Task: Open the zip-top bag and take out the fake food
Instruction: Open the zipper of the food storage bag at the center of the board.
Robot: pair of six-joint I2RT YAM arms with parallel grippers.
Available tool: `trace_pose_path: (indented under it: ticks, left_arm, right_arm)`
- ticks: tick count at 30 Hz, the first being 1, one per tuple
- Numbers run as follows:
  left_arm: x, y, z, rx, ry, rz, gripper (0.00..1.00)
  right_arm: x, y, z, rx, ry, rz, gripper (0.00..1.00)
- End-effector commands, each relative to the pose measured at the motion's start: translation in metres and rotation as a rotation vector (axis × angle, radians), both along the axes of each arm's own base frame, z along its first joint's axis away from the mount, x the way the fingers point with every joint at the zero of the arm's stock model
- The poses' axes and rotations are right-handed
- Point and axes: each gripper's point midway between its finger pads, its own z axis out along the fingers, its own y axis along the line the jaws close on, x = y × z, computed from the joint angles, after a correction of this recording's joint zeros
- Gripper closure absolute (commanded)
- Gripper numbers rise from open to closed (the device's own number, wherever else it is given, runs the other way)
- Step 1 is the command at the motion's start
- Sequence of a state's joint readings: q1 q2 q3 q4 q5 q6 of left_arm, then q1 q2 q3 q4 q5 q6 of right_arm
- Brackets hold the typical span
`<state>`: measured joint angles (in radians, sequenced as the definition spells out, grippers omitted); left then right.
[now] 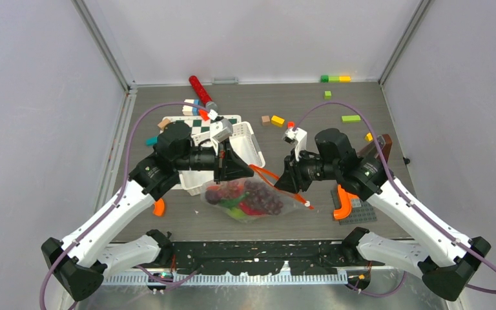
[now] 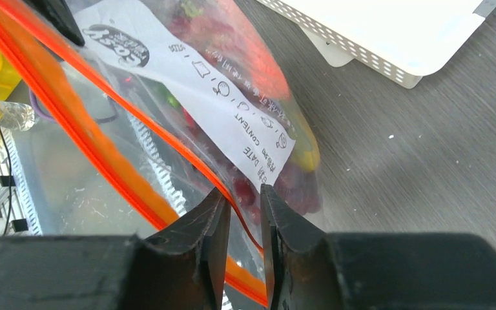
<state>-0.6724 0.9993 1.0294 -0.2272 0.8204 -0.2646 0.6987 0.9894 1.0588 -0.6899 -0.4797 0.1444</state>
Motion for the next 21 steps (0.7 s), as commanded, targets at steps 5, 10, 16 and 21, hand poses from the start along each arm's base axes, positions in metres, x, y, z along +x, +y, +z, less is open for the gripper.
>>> trace_pose_path:
  ticks: [5, 10, 16, 21]
  left_arm:
    - [-0.001, 0.003, 0.039, -0.099, -0.129, 0.020, 1.00]
    - [0.000, 0.005, 0.037, -0.094, -0.133, 0.034, 1.00]
    - [0.015, 0.012, 0.032, -0.056, -0.126, 0.146, 0.76]
    - [0.026, 0.015, 0.038, -0.054, -0.097, 0.230, 0.48]
  right_arm:
    - [-0.007, 0.001, 0.012, 0.067, -0.007, -0.012, 0.64]
    - [-0.009, 0.004, 0.013, 0.081, 0.018, -0.013, 0.86]
    - [0.000, -0.003, 0.030, 0.121, 0.019, -0.141, 1.00]
    - [0.015, -0.030, 0.048, 0.127, -0.023, -0.359, 1.00]
